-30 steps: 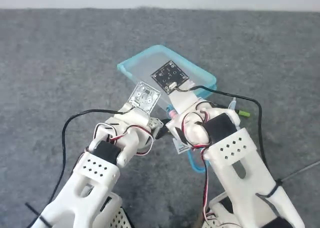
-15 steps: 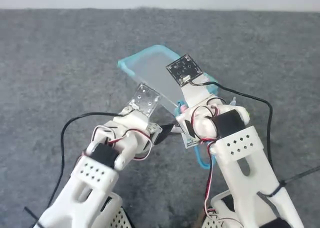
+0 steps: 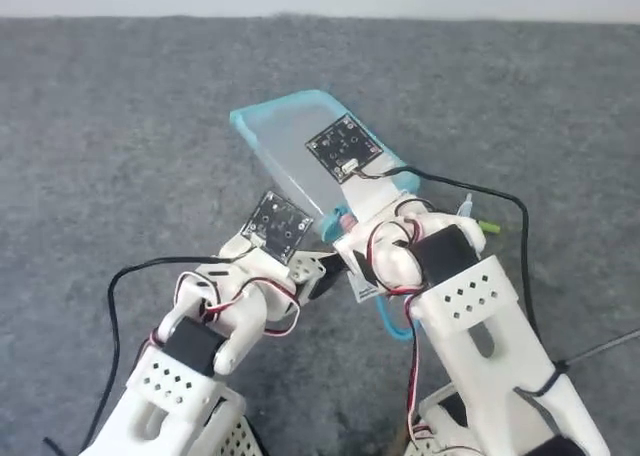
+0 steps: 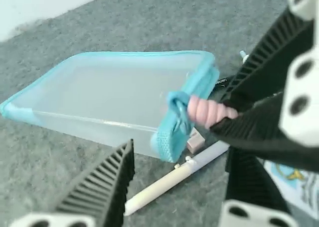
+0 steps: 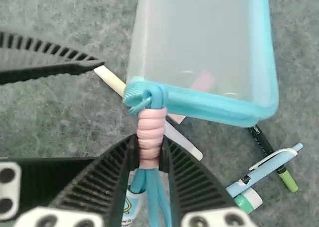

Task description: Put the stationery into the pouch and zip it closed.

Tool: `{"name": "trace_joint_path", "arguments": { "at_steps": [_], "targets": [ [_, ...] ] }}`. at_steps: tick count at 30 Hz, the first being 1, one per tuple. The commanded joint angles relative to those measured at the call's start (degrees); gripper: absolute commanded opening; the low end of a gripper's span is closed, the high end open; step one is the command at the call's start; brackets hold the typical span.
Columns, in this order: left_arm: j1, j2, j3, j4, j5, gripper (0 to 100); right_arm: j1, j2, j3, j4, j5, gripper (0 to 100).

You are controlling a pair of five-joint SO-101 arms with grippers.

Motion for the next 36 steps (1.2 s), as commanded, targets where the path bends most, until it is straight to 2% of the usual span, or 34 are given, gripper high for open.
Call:
{"name": "trace_joint_path", "arguments": {
  "at_steps": [1,9,18,29,36],
  "targets": [
    [0.1,4.0,-1.0,-4.4,0.7,29,-0.9,-2.9,-3.9,0.9,-0.1,0.7],
    [-6.6,13.8,-1.5,-12.8,-0.4,29,-0.5,-4.2,-4.2,4.3,2.2,0.7],
    [-7.5,18.9,-3.6,-13.6,-0.7,28,-0.5,-8.9,-2.7,8.4,5.9,0.7],
    [-11.8,19.0,-4.5,-13.7,-0.6,28,0.0,-8.9,11.0,1.9,10.5,0.7],
    [-11.8,19.0,-4.5,-13.7,-0.6,28,6.4,-8.9,17.1,-3.3,10.7,0.7]
  ]
}}
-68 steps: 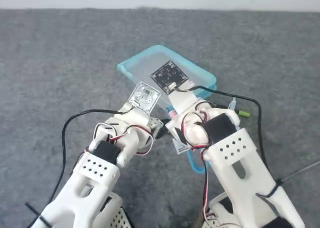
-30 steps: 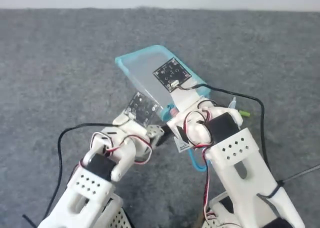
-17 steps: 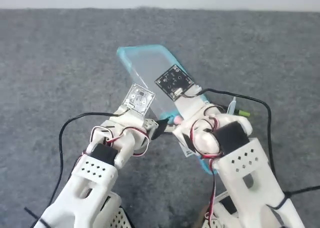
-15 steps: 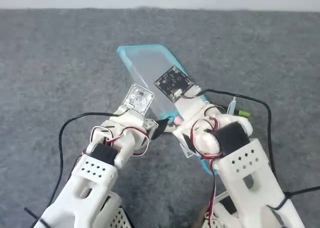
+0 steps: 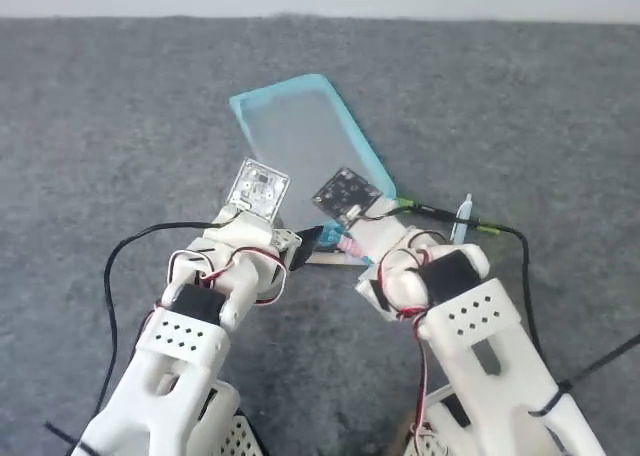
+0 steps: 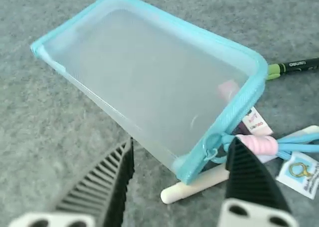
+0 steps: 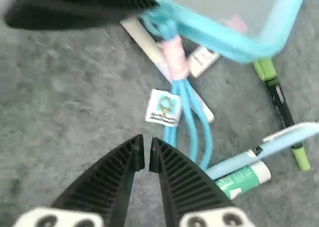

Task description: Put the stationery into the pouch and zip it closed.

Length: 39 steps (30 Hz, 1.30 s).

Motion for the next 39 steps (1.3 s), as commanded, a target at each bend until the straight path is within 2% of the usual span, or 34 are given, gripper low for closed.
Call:
{"name": "trace_joint_path", "arguments": {
  "at_steps": [1,3,6,9,12,15,21,37,39],
  "targets": [
    [-0.4,0.2,-4.2,-1.8,-0.4,28,2.6,-2.3,0.0,-2.8,0.4,0.7],
    [-1.3,0.1,-4.4,-1.8,2.3,28,1.5,-2.2,-1.1,-2.4,0.2,0.9],
    [-9.2,0.1,-7.1,-1.3,4.5,28,-2.7,-0.9,-4.5,-0.4,-2.6,3.1],
    [-16.9,0.2,-7.8,-1.7,4.5,28,-6.0,5.3,-10.3,0.2,-4.0,13.4],
    [-20.7,0.2,-7.6,-1.8,4.9,28,-6.6,14.6,-16.4,0.2,-4.2,22.6],
    [-21.9,0.5,-7.5,-3.3,7.1,28,-6.7,24.0,-20.7,-0.4,-4.0,23.1],
    [-22.1,0.5,-7.0,-4.2,7.5,28,-6.9,34.9,-22.4,-8.8,-4.0,22.0],
    [-21.9,0.3,-7.3,-4.1,7.5,28,-4.9,44.7,-22.8,-19.6,-3.9,21.8],
    [-21.9,0.3,-7.3,-4.1,7.5,28,-3.2,44.9,-22.8,-19.7,-3.9,18.0]
  ]
}}
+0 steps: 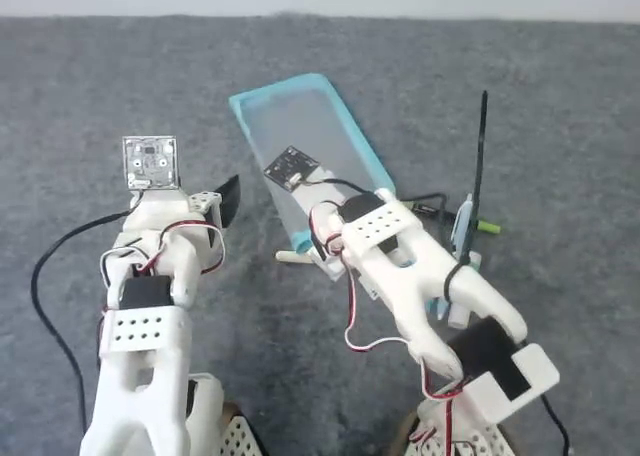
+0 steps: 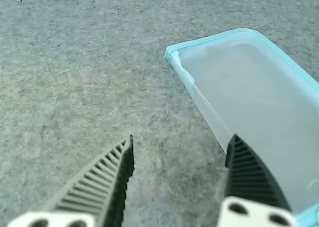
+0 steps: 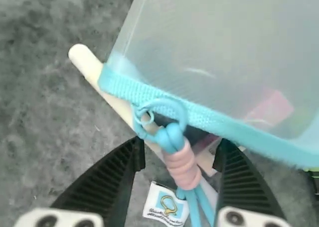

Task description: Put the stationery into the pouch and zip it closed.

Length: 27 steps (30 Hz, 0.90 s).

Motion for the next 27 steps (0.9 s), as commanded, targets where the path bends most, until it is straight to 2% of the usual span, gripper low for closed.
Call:
{"name": "trace_joint_path", "arguments": {
  "at_steps": [1,5,10,15,21,27],
  "targets": [
    [-0.2,-0.3,-3.1,-1.7,1.0,28,3.4,-0.4,-3.3,-1.5,-0.2,14.6],
    [-0.2,-0.3,-3.1,-1.5,1.0,28,6.2,-0.2,-3.1,-3.5,-0.5,0.5],
    [-0.2,-0.3,-3.0,-1.5,1.0,28,7.1,-0.8,-3.1,-2.5,-0.5,0.5],
    [1.2,0.1,-3.0,-1.3,0.5,28,7.1,-4.8,-6.2,6.1,-0.5,0.6],
    [10.1,0.1,-2.9,3.9,-5.7,29,7.1,-19.3,-5.1,13.6,-0.6,0.6],
    [13.7,-0.4,-3.2,7.0,-7.4,33,7.1,-35.8,3.0,13.5,-0.8,0.6]
  ]
}}
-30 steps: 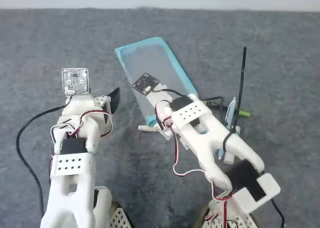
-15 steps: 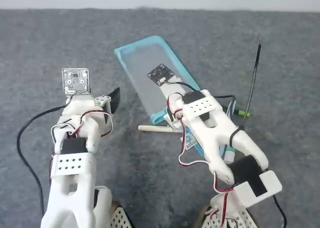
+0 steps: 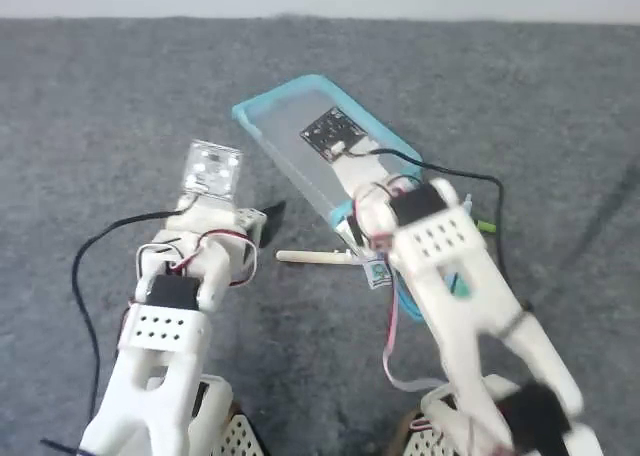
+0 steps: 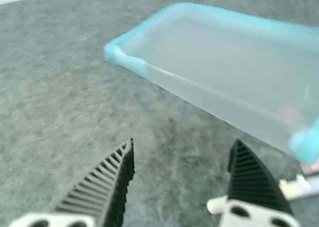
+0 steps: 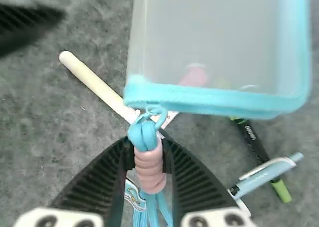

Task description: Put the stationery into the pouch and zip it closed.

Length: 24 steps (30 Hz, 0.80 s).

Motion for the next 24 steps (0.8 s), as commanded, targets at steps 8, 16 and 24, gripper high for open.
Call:
{"name": "trace_joint_path", "arguments": {
  "at_steps": [8,16,24],
  "targets": [
    [7.2,-0.6,-3.3,3.8,-2.5,36,0.4,-15.0,5.7,-2.3,-3.5,0.6],
    [12.6,-16.9,0.0,9.9,-3.2,36,-2.9,-15.2,5.7,-2.1,-3.9,0.6],
    [12.3,-19.5,2.2,9.1,-3.3,35,-4.4,-15.8,5.4,0.0,-3.9,0.6]
  ]
}}
